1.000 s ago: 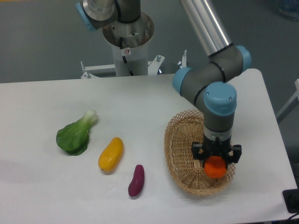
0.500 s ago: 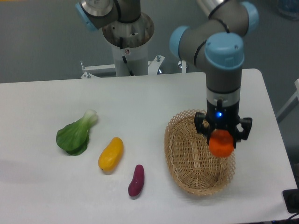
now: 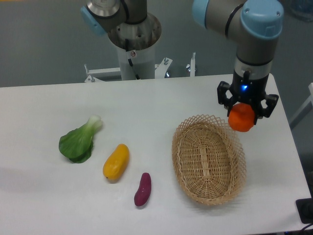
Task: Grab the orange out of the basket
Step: 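Lift the gripped orange up and out of the basket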
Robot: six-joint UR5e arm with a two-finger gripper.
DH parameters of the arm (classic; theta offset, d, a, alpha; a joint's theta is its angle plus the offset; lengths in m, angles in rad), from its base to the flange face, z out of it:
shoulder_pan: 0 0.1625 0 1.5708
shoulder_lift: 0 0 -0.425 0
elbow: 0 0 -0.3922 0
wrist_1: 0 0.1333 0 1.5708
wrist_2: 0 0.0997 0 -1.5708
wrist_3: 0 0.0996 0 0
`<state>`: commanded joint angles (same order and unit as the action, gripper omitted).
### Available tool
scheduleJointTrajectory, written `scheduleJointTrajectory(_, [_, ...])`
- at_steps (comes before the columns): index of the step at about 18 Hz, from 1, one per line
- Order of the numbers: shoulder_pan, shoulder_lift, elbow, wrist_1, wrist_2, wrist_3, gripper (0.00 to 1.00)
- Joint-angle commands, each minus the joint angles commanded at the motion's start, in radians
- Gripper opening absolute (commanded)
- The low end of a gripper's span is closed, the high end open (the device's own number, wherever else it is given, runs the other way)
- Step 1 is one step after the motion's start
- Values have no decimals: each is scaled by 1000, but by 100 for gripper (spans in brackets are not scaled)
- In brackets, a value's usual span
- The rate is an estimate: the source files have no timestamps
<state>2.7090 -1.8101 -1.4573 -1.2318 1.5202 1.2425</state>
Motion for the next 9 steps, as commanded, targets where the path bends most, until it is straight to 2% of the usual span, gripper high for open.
scheduleJointTrajectory(9, [-3, 0, 9, 3, -3, -1, 55])
